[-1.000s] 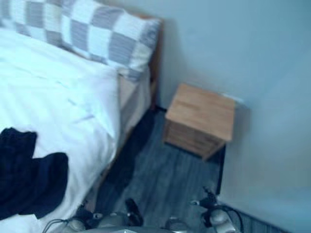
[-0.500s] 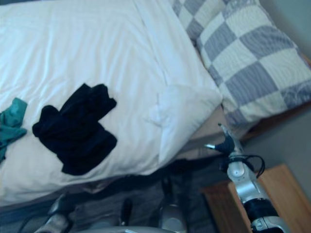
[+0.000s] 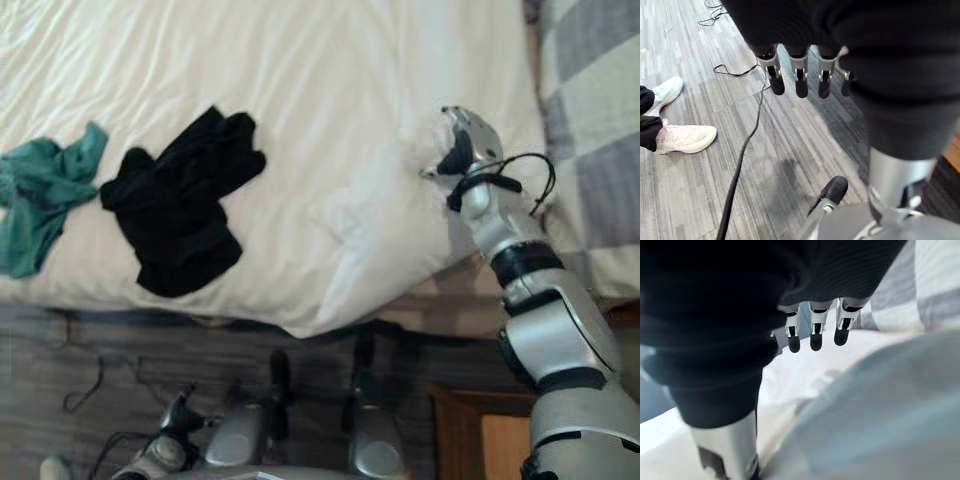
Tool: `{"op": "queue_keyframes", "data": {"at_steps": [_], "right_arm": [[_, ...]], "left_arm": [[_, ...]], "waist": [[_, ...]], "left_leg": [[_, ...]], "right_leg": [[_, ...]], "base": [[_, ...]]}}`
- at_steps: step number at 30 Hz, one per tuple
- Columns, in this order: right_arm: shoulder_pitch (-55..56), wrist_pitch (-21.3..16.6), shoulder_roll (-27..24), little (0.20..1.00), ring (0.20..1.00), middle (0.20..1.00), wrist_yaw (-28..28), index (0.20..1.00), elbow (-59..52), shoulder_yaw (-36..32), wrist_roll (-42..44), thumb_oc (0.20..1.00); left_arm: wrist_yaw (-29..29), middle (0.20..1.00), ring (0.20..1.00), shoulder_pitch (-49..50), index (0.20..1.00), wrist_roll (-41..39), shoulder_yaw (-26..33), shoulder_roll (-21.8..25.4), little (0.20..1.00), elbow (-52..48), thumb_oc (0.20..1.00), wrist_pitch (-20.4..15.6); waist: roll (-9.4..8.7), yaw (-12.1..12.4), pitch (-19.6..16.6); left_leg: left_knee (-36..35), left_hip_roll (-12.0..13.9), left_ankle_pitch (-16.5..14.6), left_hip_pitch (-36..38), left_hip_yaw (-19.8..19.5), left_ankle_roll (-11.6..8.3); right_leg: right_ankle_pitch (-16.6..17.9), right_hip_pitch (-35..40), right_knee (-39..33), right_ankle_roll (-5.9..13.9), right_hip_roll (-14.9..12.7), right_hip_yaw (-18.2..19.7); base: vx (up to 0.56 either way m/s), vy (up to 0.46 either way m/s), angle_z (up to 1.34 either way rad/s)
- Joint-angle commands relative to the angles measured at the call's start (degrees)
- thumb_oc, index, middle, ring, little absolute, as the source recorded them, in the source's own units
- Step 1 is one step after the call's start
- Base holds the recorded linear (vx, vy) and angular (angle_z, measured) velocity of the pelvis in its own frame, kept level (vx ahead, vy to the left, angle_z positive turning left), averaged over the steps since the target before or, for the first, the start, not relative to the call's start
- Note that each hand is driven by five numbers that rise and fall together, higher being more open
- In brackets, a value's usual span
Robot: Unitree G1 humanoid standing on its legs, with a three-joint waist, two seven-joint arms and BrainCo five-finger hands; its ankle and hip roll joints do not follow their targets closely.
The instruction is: Tidy up the quilt and then pick up the clothes from the bed and put them into the laundry hamper.
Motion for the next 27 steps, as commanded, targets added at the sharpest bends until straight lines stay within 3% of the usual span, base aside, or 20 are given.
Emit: {"op": "queue_keyframes", "data": {"at_steps": [1,6,9,10,11,12,18,23,27], "right_arm": [[-2.0,0.1,2.3,0.2,0.2,0.2,0.2,0.2,8.5,2.6,0.3,0.2],[5.8,0.5,1.7,0.2,0.2,0.2,-1.6,0.2,3.1,-3.1,2.1,0.2],[19.0,0.3,-2.3,0.2,0.2,0.2,-3.2,0.2,-7.5,-11.6,3.1,0.2],[27.7,0.4,-4.5,0.661,0.661,0.661,-4.5,0.661,-13.3,-18.6,3.3,0.661],[36.1,-0.1,-6.1,1.0,1.0,1.0,-5.6,1.0,-18.0,-26.2,5.3,1.0],[36.4,0.0,-6.1,1.0,1.0,1.0,-5.6,1.0,-18.2,-26.4,5.2,1.0],[53.1,-1.0,-5.1,1.0,1.0,1.0,-8.3,1.0,-23.2,-42.4,9.2,1.0],[57.8,-2.0,-2.5,1.0,1.0,1.0,-10.4,1.0,-23.7,-49.3,14.7,1.0],[57.8,-3.6,1.5,1.0,1.0,1.0,-18.0,1.0,-30.7,-55.3,18.0,1.0]], "left_arm": [[0.3,1.0,1.0,-1.7,1.0,0.4,-1.9,2.9,1.0,1.5,1.0,0.1],[0.1,1.0,1.0,-0.9,1.0,0.0,-0.6,2.2,1.0,0.9,1.0,0.4],[0.4,1.0,1.0,-0.3,1.0,1.3,2.1,2.7,1.0,1.8,1.0,1.2],[0.3,1.0,1.0,-0.3,1.0,1.7,4.2,3.2,1.0,2.3,1.0,1.8],[0.3,1.0,1.0,-0.2,1.0,2.3,5.9,3.7,1.0,2.8,1.0,2.2],[0.3,1.0,1.0,-0.2,1.0,2.3,5.8,3.8,1.0,2.8,1.0,2.2],[-1.1,1.0,1.0,-0.4,1.0,3.3,7.7,4.8,1.0,2.5,1.0,2.3],[-1.9,1.0,1.0,-0.6,1.0,3.1,8.8,5.5,1.0,2.6,1.0,2.5],[-1.1,1.0,1.0,-0.3,1.0,2.5,9.4,4.9,1.0,3.0,1.0,3.1]], "waist": [[-4.05,-0.3,-2.0],[-4.48,-1.8,-2.5],[-6.01,-3.7,-3.2],[-6.8,-4.7,-3.7],[-7.5,-6.0,-4.0],[-7.58,-5.8,-4.1],[-9.37,-8.3,-5.2],[-10.48,-9.4,-5.8],[-10.55,-9.7,-6.2]], "left_leg": [[0.3,0.0,-1.1,1.5,-0.4,-2.31],[-0.9,0.1,-1.5,3.9,-0.5,-2.02],[-1.3,0.1,-2.6,6.1,0.3,-1.73],[-1.3,0.2,-3.3,7.0,0.8,-1.52],[-1.3,0.2,-4.1,7.9,1.2,-1.35],[-1.3,0.2,-4.0,7.8,1.3,-1.34],[-1.3,0.3,-5.4,9.2,2.1,-0.95],[-1.3,0.0,-6.1,10.0,2.6,-0.6],[-1.3,-0.3,-6.8,10.5,2.5,-0.24]], "right_leg": [[-4.4,2.7,-0.3,8.58,-4.6,1.5],[-4.3,4.3,-0.1,8.55,-4.4,2.1],[-4.2,5.1,0.4,8.75,-4.4,3.0],[-4.1,5.5,0.7,8.98,-4.5,3.5],[-4.1,5.8,1.1,9.36,-4.6,3.8],[-4.0,5.6,1.1,9.32,-4.7,3.8],[-3.5,6.0,1.6,10.19,-5.3,4.3],[-3.3,6.3,1.7,10.79,-5.8,5.0],[-3.3,6.8,1.6,11.15,-6.2,5.3]], "base": [[0.01,0.024,0.16],[0.02,0.093,0.2],[0.04,0.077,-0.01],[0.07,0.114,-0.14],[0.04,0.086,-0.17],[0.04,0.068,-0.23],[0.02,0.053,-0.24],[0.03,0.058,-0.2],[0.03,0.041,-0.09]]}}
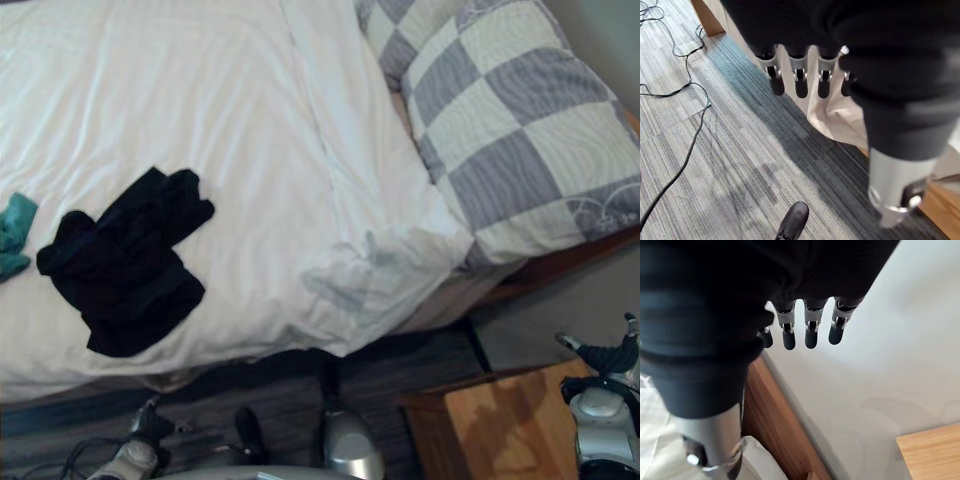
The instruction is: Tidy up the quilt and then pick up the clothes from the bed and put them into the laundry hamper.
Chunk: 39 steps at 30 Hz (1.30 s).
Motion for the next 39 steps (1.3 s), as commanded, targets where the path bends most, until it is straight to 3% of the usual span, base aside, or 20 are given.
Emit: {"op": "queue_keyframes", "data": {"at_steps": [1,3,6,7,13,15,18,21,24,28,29,31,35,39], "right_arm": [[-6.9,-5.1,1.3,1.0,1.0,1.0,-9.3,1.0,-6.8,-5.2,5.4,1.0],[-9.1,-7.8,3.7,1.0,1.0,1.0,-12.2,1.0,-12.0,-6.6,8.2,1.0],[-13.2,-8.0,2.5,1.0,1.0,1.0,-9.4,1.0,-16.5,-2.5,7.3,1.0],[-15.1,-8.1,1.8,0.2,0.2,0.2,-7.6,0.2,-17.5,-0.2,7.7,0.2],[-30.1,-6.7,-1.2,0.2,0.2,0.2,2.2,0.2,-18.5,18.9,5.3,0.2],[-38.9,-6.0,-0.5,0.2,0.2,0.2,4.6,0.2,-12.0,27.0,6.1,0.2],[-45.5,-4.9,1.0,0.2,0.2,0.2,4.9,0.2,-1.0,32.0,6.3,0.2],[-46.1,-4.4,2.9,0.2,0.2,0.2,5.1,0.2,5.0,32.6,7.7,0.2],[-43.8,-3.7,4.0,0.2,0.2,0.2,5.1,0.2,12.6,30.3,9.8,0.2],[-31.5,-3.7,8.3,0.2,0.2,0.2,4.6,0.2,13.5,23.5,12.2,0.2],[-23.2,-3.9,11.7,0.2,0.2,0.2,5.2,0.2,14.2,20.5,13.0,0.2],[-19.8,-3.9,13.4,0.2,0.2,0.2,5.6,0.2,15.9,19.2,13.5,0.2],[-5.6,-2.1,19.5,0.2,0.2,0.2,10.3,0.2,23.1,19.5,10.6,0.2],[-2.1,-1.1,22.2,0.2,0.2,0.2,12.3,0.2,27.7,21.5,7.8,0.2]], "left_arm": [[1.6,1.0,1.0,-1.7,1.0,0.0,0.3,0.0,1.0,2.7,1.0,0.9],[2.4,1.0,1.0,-1.5,1.0,-0.5,-0.3,-0.8,1.0,3.1,1.0,1.4],[2.5,1.0,1.0,-1.4,1.0,-0.3,-0.9,-0.9,1.0,3.4,1.0,1.8],[2.3,1.0,1.0,-1.5,1.0,-0.2,-0.9,-1.0,1.0,3.2,1.0,1.7],[1.2,1.0,1.0,-2.0,1.0,-0.3,-3.6,-0.6,1.0,2.0,1.0,1.0],[1.2,1.0,1.0,-2.5,1.0,-1.1,-5.8,-0.8,1.0,0.6,1.0,0.2],[1.3,1.0,1.0,-3.3,1.0,-2.1,-8.1,-1.7,1.0,-0.6,1.0,-0.5],[1.4,1.0,1.0,-3.9,1.0,-2.6,-9.1,-2.3,1.0,-1.4,1.0,-0.9],[1.7,1.0,1.0,-4.9,1.0,-3.5,-9.5,-2.4,1.0,-2.6,1.0,-1.0],[2.6,1.0,1.0,-6.3,1.0,-3.6,-7.6,-2.1,1.0,-1.9,1.0,-0.3],[3.0,1.0,1.0,-6.2,1.0,-2.9,-5.8,-2.2,1.0,-0.3,1.0,0.5],[3.0,1.0,1.0,-5.8,1.0,-2.3,-5.0,-2.3,1.0,0.6,1.0,0.9],[2.6,1.0,1.0,-3.6,1.0,0.1,-2.9,-1.0,1.0,2.6,1.0,1.6],[2.4,1.0,1.0,-4.0,1.0,1.1,-2.8,0.3,1.0,2.4,1.0,1.4]], "waist": [[-1.09,2.0,0.2],[-0.9,2.5,0.1],[-0.84,3.4,0.0],[-0.89,3.5,0.1],[0.09,6.2,1.4],[1.11,7.6,2.3],[2.73,8.2,3.1],[4.03,8.1,4.0],[5.55,7.8,6.9],[4.2,6.4,9.6],[3.15,5.3,10.1],[2.58,4.8,10.0],[0.11,2.1,7.7],[-0.79,1.4,5.3]], "left_leg": [[0.1,2.3,-3.3,2.0,-1.3,-2.25],[0.1,2.2,-3.5,2.1,-1.6,-2.13],[0.1,2.0,-3.4,2.2,-1.8,-2.14],[0.1,2.0,-3.0,2.0,-1.8,-2.2],[0.1,2.0,-2.0,0.9,-2.4,-2.74],[0.1,1.7,-0.9,-1.1,-2.9,-2.93],[0.1,1.2,-0.2,-3.0,-3.5,-3.03],[0.1,0.8,0.0,-4.1,-3.8,-2.82],[2.4,0.1,-0.4,-6.2,-4.1,-2.34],[10.5,0.1,-3.3,-10.9,-4.2,-2.08],[12.5,0.4,-4.7,-11.0,-4.2,-1.73],[12.6,0.5,-5.1,-10.6,-3.9,-1.55],[7.5,-0.9,-4.7,-5.2,-2.7,-0.35],[1.0,-2.1,-2.2,-2.2,-3.2,-0.08]], "right_leg": [[-3.6,0.7,1.6,8.59,-4.1,0.6],[-3.6,0.8,1.5,8.62,-4.3,0.6],[-3.5,1.0,1.5,8.54,-4.4,0.7],[-3.2,0.8,1.4,8.43,-4.5,0.8],[-3.0,0.3,1.0,8.21,-4.7,0.4],[-2.6,-0.9,0.8,7.87,-4.9,0.0],[-2.4,-2.3,0.9,7.74,-5.2,-0.4],[-3.0,-3.3,1.8,7.68,-5.4,-0.5],[-4.9,-6.6,7.1,7.46,-6.4,-0.1],[-6.3,-10.3,12.6,7.39,-7.5,0.8],[-6.7,-10.4,13.9,7.45,-7.7,1.0],[-6.6,-10.2,13.8,7.55,-7.8,0.9],[-3.8,-6.5,9.9,8.5,-7.6,0.9],[0.0,-5.6,7.9,9.93,-7.0,2.2]], "base": [[0.04,0.043,-0.01],[0.02,0.016,0.0],[-0.01,-0.002,0.01],[0.0,-0.003,0.05],[-0.03,-0.03,0.03],[-0.06,-0.052,0.14],[-0.04,-0.017,0.46],[-0.02,0.025,0.26],[-0.1,0.072,0.11],[-0.12,0.039,-0.06],[-0.07,0.06,-0.01],[0.0,0.062,-0.05],[0.05,0.117,-0.03],[-0.01,0.065,-0.11]]}}
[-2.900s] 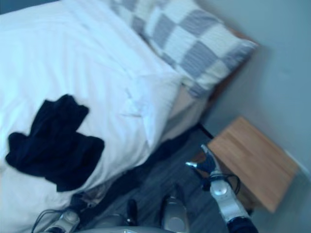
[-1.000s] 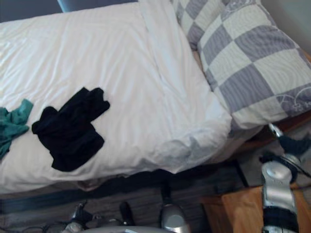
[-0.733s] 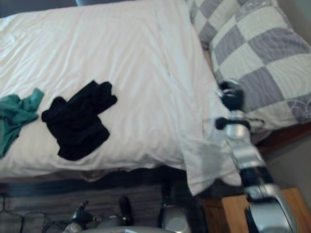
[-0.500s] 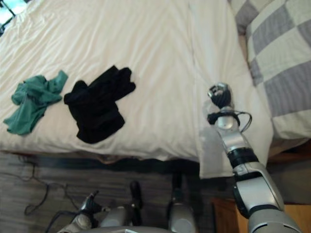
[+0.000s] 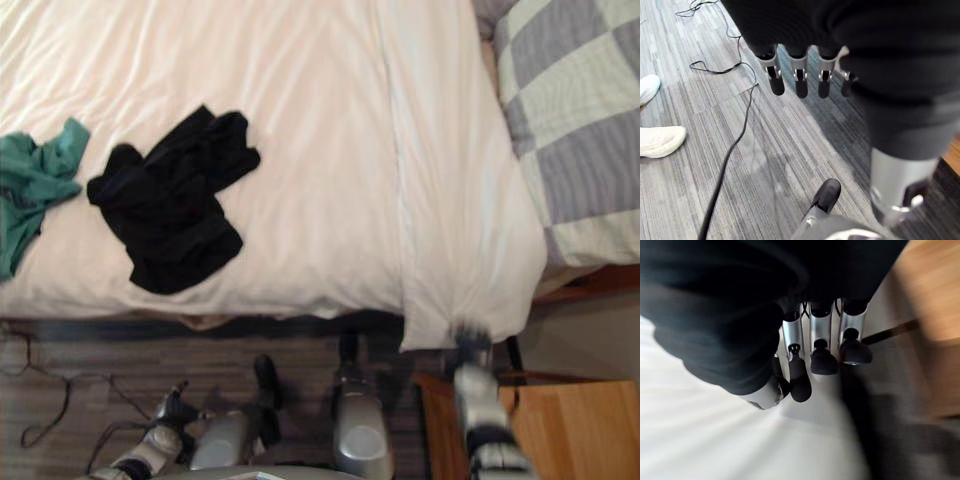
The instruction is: Tidy up the quilt and then pick up the clothes from the bed and put them into the laundry hamper.
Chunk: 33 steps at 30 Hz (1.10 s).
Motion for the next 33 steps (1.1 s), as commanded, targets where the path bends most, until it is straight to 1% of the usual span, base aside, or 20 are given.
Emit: {"op": "queue_keyframes", "data": {"at_steps": [1,2,5,6,12,13,14,16,18,19,20,21,22,23,26,28,29,30,31,33], "right_arm": [[4.0,1.1,3.1,0.476,0.476,0.476,2.2,0.476,2.9,3.8,-3.2,0.476],[3.5,1.3,3.6,1.0,1.0,1.0,2.7,1.0,5.7,5.1,-3.8,1.0],[1.6,1.5,3.9,1.0,1.0,1.0,3.6,1.0,8.2,8.0,-6.2,1.0],[0.8,1.9,4.6,1.0,1.0,1.0,4.4,1.0,9.1,10.8,-9.4,1.0],[-4.3,2.6,2.9,1.0,1.0,1.0,5.6,1.0,10.6,15.9,-14.7,1.0],[-6.9,3.1,0.8,1.0,1.0,1.0,5.0,1.0,11.4,16.9,-15.9,1.0],[-7.6,3.2,-0.1,1.0,1.0,1.0,4.5,1.0,11.7,16.1,-15.3,1.0],[-7.8,3.5,-0.2,1.0,1.0,1.0,3.9,1.0,12.3,13.5,-12.7,1.0],[-6.3,3.6,1.1,1.0,1.0,1.0,4.3,1.0,12.6,11.0,-9.6,1.0],[-6.3,3.6,1.1,1.0,1.0,1.0,4.3,1.0,12.6,11.0,-9.6,1.0],[-5.6,3.5,1.5,1.0,1.0,1.0,4.6,1.0,12.8,10.6,-9.3,1.0],[-4.4,3.8,2.2,1.0,1.0,1.0,5.0,1.0,13.7,10.0,-9.4,1.0],[-4.4,3.8,2.2,1.0,1.0,1.0,5.0,1.0,13.7,10.0,-9.4,1.0],[-3.2,3.9,2.5,1.0,1.0,1.0,5.6,1.0,14.6,9.4,-9.8,1.0],[-1.3,4.0,2.9,1.0,1.0,1.0,6.4,1.0,15.7,8.5,-10.8,1.0],[-1.1,4.7,3.3,1.0,1.0,1.0,6.1,1.0,15.9,7.2,-11.0,1.0],[-1.1,4.7,3.3,1.0,1.0,1.0,6.1,1.0,15.9,7.2,-11.0,1.0],[-1.3,5.0,4.4,1.0,1.0,1.0,6.1,1.0,14.7,7.9,-10.9,1.0],[-1.7,4.8,4.8,1.0,1.0,1.0,6.2,1.0,14.1,8.5,-10.8,1.0],[-1.9,4.3,5.6,1.0,1.0,1.0,5.8,1.0,12.6,9.2,-10.3,1.0]], "left_arm": [[0.4,1.0,1.0,-0.9,1.0,2.6,1.3,3.3,1.0,1.4,1.0,0.0],[0.1,1.0,1.0,-1.7,1.0,2.6,0.6,3.6,1.0,1.0,1.0,-0.1],[-0.4,1.0,1.0,-2.7,1.0,2.2,-0.2,4.3,1.0,0.1,1.0,-0.1],[-0.7,1.0,1.0,-2.5,1.0,1.8,-0.3,4.3,1.0,-0.2,1.0,-0.4],[-0.7,1.0,1.0,-1.2,1.0,0.3,1.2,2.9,1.0,-1.5,1.0,-2.0],[-0.9,1.0,1.0,-1.6,1.0,-0.4,0.4,1.9,1.0,-2.2,1.0,-2.3],[-0.9,1.0,1.0,-2.1,1.0,-0.4,0.1,1.6,1.0,-1.8,1.0,-2.2],[-0.6,1.0,1.0,-1.5,1.0,-0.6,0.6,0.9,1.0,-0.9,1.0,-1.6],[0.2,1.0,1.0,1.2,1.0,-2.7,3.9,0.1,1.0,1.7,1.0,-0.9],[0.2,1.0,1.0,1.2,1.0,-2.7,3.9,0.1,1.0,1.7,1.0,-0.9],[0.3,1.0,1.0,1.8,1.0,-3.3,4.9,0.0,1.0,2.8,1.0,-0.9],[0.3,1.0,1.0,2.1,1.0,-3.7,5.4,-0.1,1.0,4.3,1.0,-0.7],[0.3,1.0,1.0,2.2,1.0,-3.7,5.4,-0.1,1.0,4.3,1.0,-0.7],[0.1,1.0,1.0,2.1,1.0,-3.0,5.2,0.2,1.0,4.8,1.0,-0.4],[-0.4,1.0,1.0,2.2,1.0,-0.9,3.8,0.8,1.0,4.8,1.0,-0.1],[-1.1,1.0,1.0,0.3,1.0,0.7,1.6,1.3,1.0,3.7,1.0,-0.1],[-1.1,1.0,1.0,0.2,1.0,0.7,1.6,1.4,1.0,3.7,1.0,-0.1],[-1.5,1.0,1.0,-0.7,1.0,2.0,0.6,2.7,1.0,2.7,1.0,-0.1],[-1.6,1.0,1.0,-1.1,1.0,2.3,0.4,3.3,1.0,2.3,1.0,0.0],[-2.5,1.0,1.0,-1.2,1.0,2.8,0.0,4.1,1.0,1.7,1.0,0.2]], "waist": [[-1.73,-2.3,-3.2],[-1.41,-2.1,-3.1],[-0.35,-0.9,-3.6],[-1.26,1.3,-5.0],[-0.19,4.0,-6.9],[0.18,5.2,-5.0],[0.29,5.3,-4.4],[0.42,4.8,-4.5],[0.44,4.3,-6.5],[0.42,4.2,-6.6],[0.25,4.2,-7.2],[0.13,3.6,-8.6],[0.16,3.6,-8.5],[0.43,2.9,-10.2],[0.76,3.0,-12.2],[-0.56,2.3,-11.6],[-0.66,2.3,-11.7],[-1.48,2.1,-10.6],[-1.51,2.1,-10.0],[-1.39,0.9,-9.2]], "left_leg": [[0.2,0.5,-3.8,-0.1,-2.3,-1.23],[0.1,1.0,-2.9,-0.1,-2.6,-1.1],[0.1,2.0,-1.9,-0.3,-1.9,-0.45],[0.1,1.2,-2.0,0.0,-2.0,-0.35],[2.7,-1.1,-2.7,-2.4,-3.0,-0.55],[11.6,-1.8,-3.9,-7.5,-4.2,-2.6],[14.7,-1.0,-3.9,-9.8,-4.3,-4.41],[16.6,2.5,-4.6,-9.4,-2.7,-4.88],[12.4,7.4,-3.8,-4.8,-5.0,-5.17],[12.3,7.3,-3.6,-4.9,-5.0,-5.16],[10.6,9.9,-2.3,-3.9,-6.5,-5.86],[7.6,15.0,0.6,-2.5,-7.5,-6.98],[7.4,15.1,0.7,-2.3,-7.5,-7.04],[4.3,19.2,3.3,-0.8,-4.6,-8.28],[1.4,19.2,3.0,0.3,-3.0,-9.66],[2.1,15.7,0.8,0.0,-3.2,-9.63],[2.2,15.5,0.9,-0.2,-3.1,-9.56],[1.9,12.5,-1.1,0.9,-2.2,-7.73],[1.3,11.6,-1.3,1.7,-0.9,-6.9],[0.1,10.0,-1.7,2.5,0.1,-5.35]], "right_leg": [[-1.3,-4.1,5.8,8.3,-3.3,3.2],[-3.5,-3.7,9.1,8.03,-1.9,3.6],[-8.7,-2.8,20.1,6.6,2.1,3.0],[-13.0,3.0,16.1,4.57,2.4,-0.7],[-11.6,7.1,3.4,4.16,2.1,-0.6],[-11.5,8.4,1.4,3.44,0.9,-1.5],[-11.3,8.4,0.8,3.02,0.3,-2.1],[-10.4,8.8,0.0,3.27,-1.3,-3.1],[-9.5,9.1,0.2,4.45,-3.6,-3.8],[-9.4,8.9,0.2,4.44,-3.6,-3.8],[-9.2,8.7,0.5,4.79,-4.9,-3.8],[-8.8,8.6,0.6,6.0,-7.8,-4.6],[-8.9,8.9,0.6,5.99,-7.7,-4.6],[-8.7,9.5,0.3,7.41,-9.9,-6.1],[-7.5,11.2,0.0,9.4,-12.4,-7.9],[1.3,10.7,2.1,11.06,-17.4,-7.3],[1.4,10.5,2.1,11.06,-17.5,-7.3],[4.2,7.6,6.3,9.92,-20.2,-7.4],[3.2,6.2,8.8,8.97,-20.0,-8.0],[-1.9,3.4,13.5,6.94,-13.7,-6.7]], "base": [[-0.11,0.027,0.04],[-0.15,0.045,-0.08],[-0.14,0.039,-0.05],[-0.03,-0.054,-0.04],[-0.03,-0.058,-0.03],[-0.26,0.045,0.47],[-0.34,0.109,0.82],[-0.15,0.218,0.82],[-0.02,0.377,0.42],[0.0,0.378,0.33],[-0.01,0.511,0.34],[-0.01,0.508,0.36],[0.02,0.76,0.44],[0.04,0.409,0.36],[0.11,0.562,0.5],[0.05,0.512,0.57],[-0.04,0.513,0.41],[-0.04,0.549,0.39],[-0.02,0.737,0.19],[0.06,0.559,-0.18]]}}
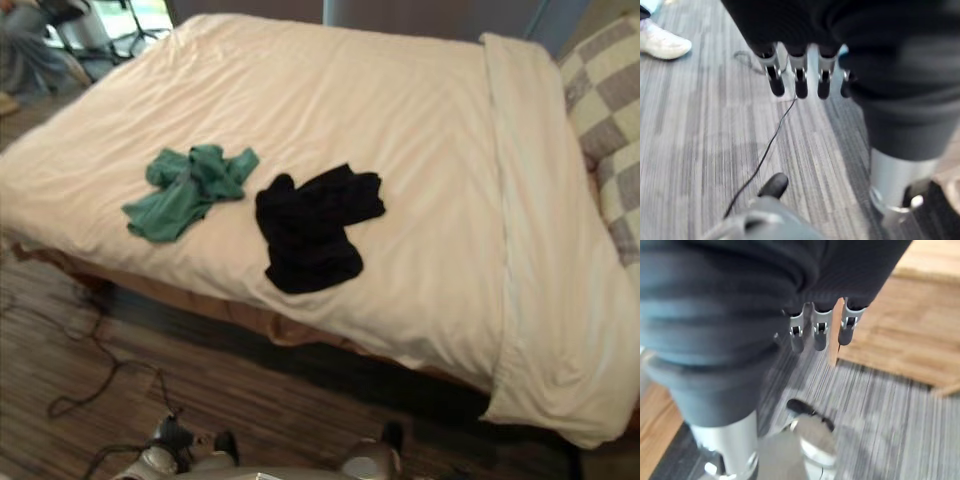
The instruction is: Tidy up the quilt and then pick up the clothes from the bed and put them into the laundry hamper.
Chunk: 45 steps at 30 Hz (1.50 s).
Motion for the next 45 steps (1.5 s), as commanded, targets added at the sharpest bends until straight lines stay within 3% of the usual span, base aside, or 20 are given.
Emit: {"op": "queue_keyframes", "data": {"at_steps": [1,5,7,9,11,12,13,15,17,19,20,21,22,25,26,28,31,34,40,45], "right_arm": [[-5.7,-0.6,-0.9,1.0,1.0,1.0,-0.6,1.0,0.2,2.7,1.6,1.0],[-6.6,-1.1,-1.0,1.0,1.0,1.0,-0.8,1.0,0.3,4.9,1.4,1.0],[-7.1,-1.1,-1.9,1.0,1.0,1.0,-0.7,1.0,0.5,5.6,0.9,1.0],[-6.4,-0.9,-2.7,1.0,1.0,1.0,-0.5,1.0,0.7,6.0,0.4,1.0],[-7.0,-0.5,-4.0,1.0,1.0,1.0,-0.5,1.0,1.0,7.0,-0.9,1.0],[-8.0,-0.1,-4.9,1.0,1.0,1.0,-1.1,1.0,1.2,7.3,-1.6,1.0],[-8.1,-0.3,-5.1,1.0,1.0,1.0,-1.3,1.0,0.9,7.0,-1.5,1.0],[-8.7,-0.4,-4.6,1.0,1.0,1.0,-1.8,1.0,-0.2,7.3,-1.8,1.0],[-10.0,-0.8,-4.3,1.0,1.0,1.0,-1.9,1.0,-2.1,8.4,-2.1,1.0],[-11.2,-1.6,-4.3,1.0,1.0,1.0,-2.1,1.0,-3.9,9.5,-2.4,1.0],[-12.1,-2.0,-4.1,1.0,1.0,1.0,-1.9,1.0,-4.1,10.4,-2.5,1.0],[-12.1,-2.0,-4.1,1.0,1.0,1.0,-1.9,1.0,-4.1,10.4,-2.5,1.0],[-12.0,-1.8,-3.6,1.0,1.0,1.0,-1.6,1.0,-3.8,9.8,-4.3,1.0],[-12.4,-1.2,-1.4,1.0,1.0,1.0,-1.4,1.0,-5.9,9.8,-3.6,1.0],[-12.7,-1.3,-0.7,1.0,1.0,1.0,-1.1,1.0,-7.7,10.3,-3.2,1.0],[-13.4,-1.7,0.2,1.0,1.0,1.0,-1.2,1.0,-10.2,12.5,-4.9,1.0],[-13.2,-2.0,0.3,1.0,1.0,1.0,-1.2,1.0,-10.1,14.4,-6.3,1.0],[-13.2,-1.8,-0.3,1.0,1.0,1.0,-1.3,1.0,-9.7,14.3,-6.2,1.0],[-10.0,-2.1,-5.6,1.0,1.0,1.0,-3.6,1.0,-11.9,6.1,-3.2,1.0],[2.3,-7.4,-17.4,1.0,1.0,1.0,-6.9,1.0,-41.1,-5.5,-9.2,1.0]], "left_arm": [[-0.8,1.0,1.0,-2.4,1.0,3.0,0.7,2.0,1.0,-0.1,1.0,-0.3],[-1.9,1.0,1.0,-3.5,1.0,4.6,-0.5,2.4,1.0,0.4,1.0,0.1],[-1.9,1.0,1.0,-4.1,1.0,4.9,-0.6,1.9,1.0,0.6,1.0,0.3],[-1.9,1.0,1.0,-3.8,1.0,5.3,-0.8,0.7,1.0,0.4,1.0,-0.5],[-1.8,1.0,1.0,-4.0,1.0,4.9,-1.0,-0.4,1.0,-0.4,1.0,-0.9],[-1.0,1.0,1.0,-4.8,1.0,4.0,-1.1,-0.6,1.0,-2.2,1.0,-1.0],[-0.6,1.0,1.0,-5.2,1.0,3.3,-1.1,-0.6,1.0,-2.8,1.0,-1.3],[-0.2,1.0,1.0,-5.7,1.0,3.0,-1.3,-0.9,1.0,-3.2,1.0,-1.4],[0.6,1.0,1.0,-5.7,1.0,3.2,-1.8,-1.4,1.0,-3.4,1.0,-1.8],[1.4,1.0,1.0,-6.4,1.0,2.9,-2.4,-1.6,1.0,-3.3,1.0,-2.3],[1.4,1.0,1.0,-6.3,1.0,2.5,-2.9,-2.0,1.0,-2.6,1.0,-2.9],[1.4,1.0,1.0,-6.3,1.0,2.5,-2.8,-2.0,1.0,-2.6,1.0,-3.0],[1.3,1.0,1.0,-7.6,1.0,3.8,-4.6,-2.9,1.0,-2.0,1.0,-2.4],[0.9,1.0,1.0,-8.2,1.0,4.9,-5.5,-1.7,1.0,-3.4,1.0,-2.1],[0.8,1.0,1.0,-8.4,1.0,4.6,-4.9,-0.9,1.0,-4.2,1.0,-2.3],[1.5,1.0,1.0,-8.5,1.0,4.1,-4.0,-0.1,1.0,-5.2,1.0,-2.3],[1.8,1.0,1.0,-7.5,1.0,3.4,-2.2,1.0,1.0,-4.3,1.0,-1.8],[2.2,1.0,1.0,-5.7,1.0,2.4,0.3,1.3,1.0,-2.3,1.0,-1.9],[5.4,1.0,1.0,1.5,1.0,-5.2,13.4,4.5,1.0,-1.3,1.0,-3.0],[10.8,1.0,1.0,11.6,1.0,-10.9,25.3,11.9,1.0,-33.8,1.0,-11.2]], "waist": [[4.01,-2.6,3.3],[3.34,-4.5,3.7],[2.95,-5.5,4.1],[3.29,-6.1,4.0],[3.71,-6.0,5.0],[2.39,-4.1,7.5],[2.08,-4.3,7.5],[3.34,-4.4,7.0],[4.39,-4.1,5.4],[5.58,-3.0,4.6],[6.39,-2.6,3.8],[6.39,-2.5,3.7],[6.4,-3.2,3.0],[5.08,-2.8,2.5],[4.86,-2.2,2.9],[5.35,-1.3,3.4],[5.7,-1.2,4.5],[5.28,0.5,4.0],[5.49,1.1,1.8],[5.85,0.4,3.1]], "left_leg": [[-6.7,3.6,1.3,1.4,-0.6,-0.58],[-6.6,-1.4,-0.8,3.2,0.2,0.85],[-3.7,-4.5,-4.4,4.4,-0.7,2.12],[3.7,-7.3,-8.8,4.4,-2.0,2.52],[19.8,-6.8,-5.9,-1.1,-1.8,-1.76],[37.8,-4.2,0.5,-11.1,-1.8,-8.69],[39.2,-2.1,0.6,-13.2,-2.0,-8.8],[32.4,2.6,-1.5,-12.1,-2.0,-6.04],[15.1,4.0,-2.8,-7.9,-4.3,-3.17],[0.6,6.3,1.1,-4.8,-10.7,-3.64],[-3.2,6.4,0.6,-2.3,-14.7,-3.38],[-3.3,6.4,0.8,-2.4,-14.7,-3.38],[-3.8,6.0,0.5,-2.5,-15.8,-4.41],[-6.3,2.4,-0.1,0.1,-12.1,-2.77],[-6.7,1.9,-0.4,1.0,-10.4,-1.87],[-6.7,1.3,-0.9,1.2,-7.7,-0.84],[-6.7,-0.9,-0.5,1.6,-7.9,0.53],[-6.5,-2.8,-0.9,1.2,-8.0,0.93],[-6.7,-2.8,-1.4,3.1,-6.2,0.6],[-6.7,-2.3,-1.1,3.1,-6.2,-0.03]], "right_leg": [[-11.8,0.9,1.2,2.31,12.3,4.6],[-15.1,-0.8,-2.0,0.1,23.9,3.8],[-14.2,-2.7,-3.2,-0.17,26.3,3.9],[-15.4,0.3,-6.3,-1.99,25.7,4.2],[-15.3,3.3,-9.2,-4.12,25.4,5.3],[-15.2,6.7,-12.3,-5.43,23.6,5.4],[-14.5,7.2,-13.9,-5.0,23.0,5.1],[-14.2,7.7,-16.1,-3.02,22.1,5.7],[-14.0,6.5,-16.2,-0.64,20.2,8.3],[-14.2,5.6,-16.1,0.88,19.0,11.6],[-15.2,5.2,-15.6,1.57,19.1,13.8],[-15.1,5.0,-15.6,1.56,19.1,13.9],[-14.1,5.2,-14.6,2.94,16.4,14.6],[-10.7,3.2,-12.2,4.42,13.9,15.8],[-8.9,1.2,-10.6,4.4,13.3,14.4],[-10.4,-0.9,-6.8,3.39,12.9,7.9],[-15.5,-0.1,-3.0,1.97,20.8,10.4],[-16.0,3.0,-6.9,0.61,20.5,7.5],[-13.8,7.1,-14.1,1.22,19.9,8.7],[-13.7,7.6,-14.8,2.25,19.5,7.8]], "base": [[0.1,0.446,-0.16],[0.17,0.33,0.01],[0.26,0.28,0.13],[0.32,0.257,0.46],[0.19,0.178,0.79],[0.11,0.168,0.55],[0.12,0.23,0.06],[0.19,0.378,-0.43],[0.21,0.558,-1.09],[0.23,0.58,-1.07],[0.17,0.383,-1.2],[0.21,0.496,-1.31],[0.17,0.519,-0.96],[0.15,0.525,-0.15],[0.01,0.369,-0.49],[-0.03,0.305,-0.8],[-0.01,0.26,-0.59],[0.02,0.066,0.2],[0.1,-0.018,-0.11],[0.02,-0.013,0.04]]}}
